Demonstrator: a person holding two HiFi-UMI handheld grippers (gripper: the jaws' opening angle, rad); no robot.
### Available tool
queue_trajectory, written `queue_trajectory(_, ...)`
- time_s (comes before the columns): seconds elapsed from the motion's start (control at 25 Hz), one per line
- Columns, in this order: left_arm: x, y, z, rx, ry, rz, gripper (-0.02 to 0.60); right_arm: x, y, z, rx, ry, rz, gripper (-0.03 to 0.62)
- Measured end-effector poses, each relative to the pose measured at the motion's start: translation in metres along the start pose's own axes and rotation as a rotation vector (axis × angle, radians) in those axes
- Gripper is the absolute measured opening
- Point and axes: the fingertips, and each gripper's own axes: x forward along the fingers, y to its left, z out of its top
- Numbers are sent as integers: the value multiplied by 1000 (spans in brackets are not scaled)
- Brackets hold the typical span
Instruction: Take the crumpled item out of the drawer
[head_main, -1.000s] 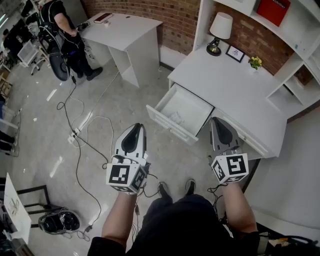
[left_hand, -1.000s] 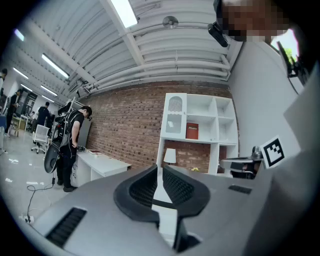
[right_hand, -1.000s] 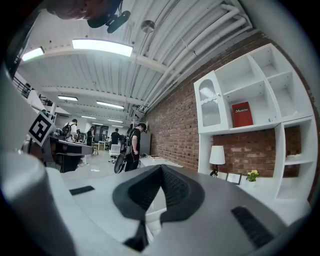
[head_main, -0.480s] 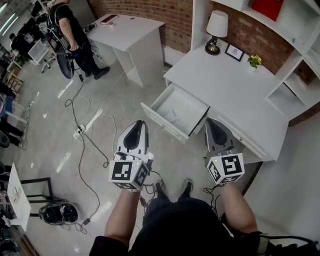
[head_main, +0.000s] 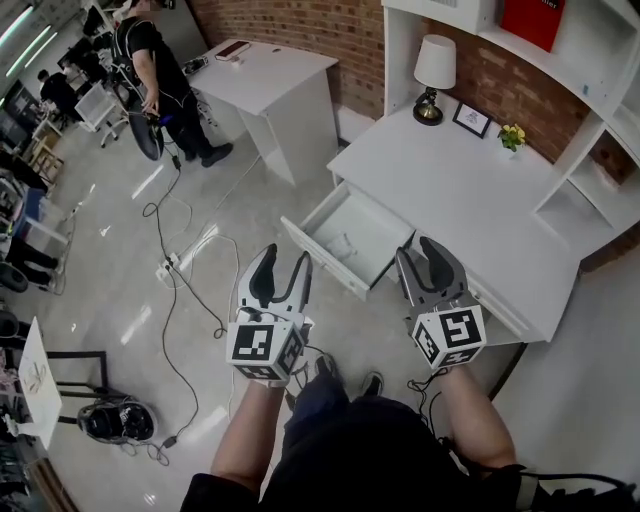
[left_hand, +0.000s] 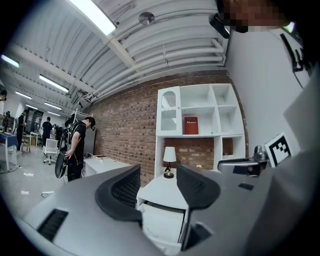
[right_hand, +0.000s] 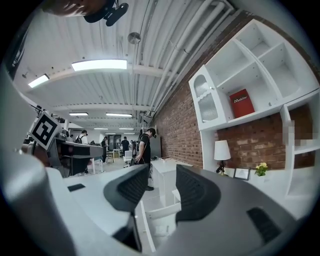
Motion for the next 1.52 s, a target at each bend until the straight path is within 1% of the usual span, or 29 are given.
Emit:
queue_trajectory(0.16, 15, 4, -3, 1, 10, 1, 207, 15, -10, -1, 6, -1, 5, 158)
queue_trajectory(0.32, 35, 18, -14, -15, 23, 1, 207, 36, -17, -12, 7, 26, 1, 158)
queue_trajectory(0.4, 48, 30, -21, -32, 31, 1, 207, 49, -20, -18, 4, 44, -6, 158)
queue_trajectory(0.56, 77, 58, -35, -89, 49, -11, 207, 82, -21, -28, -2, 83, -17, 158)
queue_trajectory(0.72, 114, 84, -38, -99, 68, -45, 207, 122, -19, -30, -15, 110, -24, 158)
queue_trajectory(0.88, 150, 113, -45, -118, 88, -76, 207, 161, -23, -35, -27, 142, -49, 158)
queue_trajectory(1.04, 176, 137, -65, -145, 127, -106, 207, 195, -26, -53, -9, 202, -64, 158)
queue_trajectory(1.24, 198, 159, -91, -184, 178, -131, 207, 231, -23, -78, 9, 277, -46, 144)
queue_trajectory(1.36, 205, 172, -104, -195, 208, -129, 207, 250, -20, -95, 27, 320, -23, 129)
queue_trajectory(1.52, 212, 177, -124, -203, 255, -109, 207, 268, -23, -128, 56, 390, 7, 129)
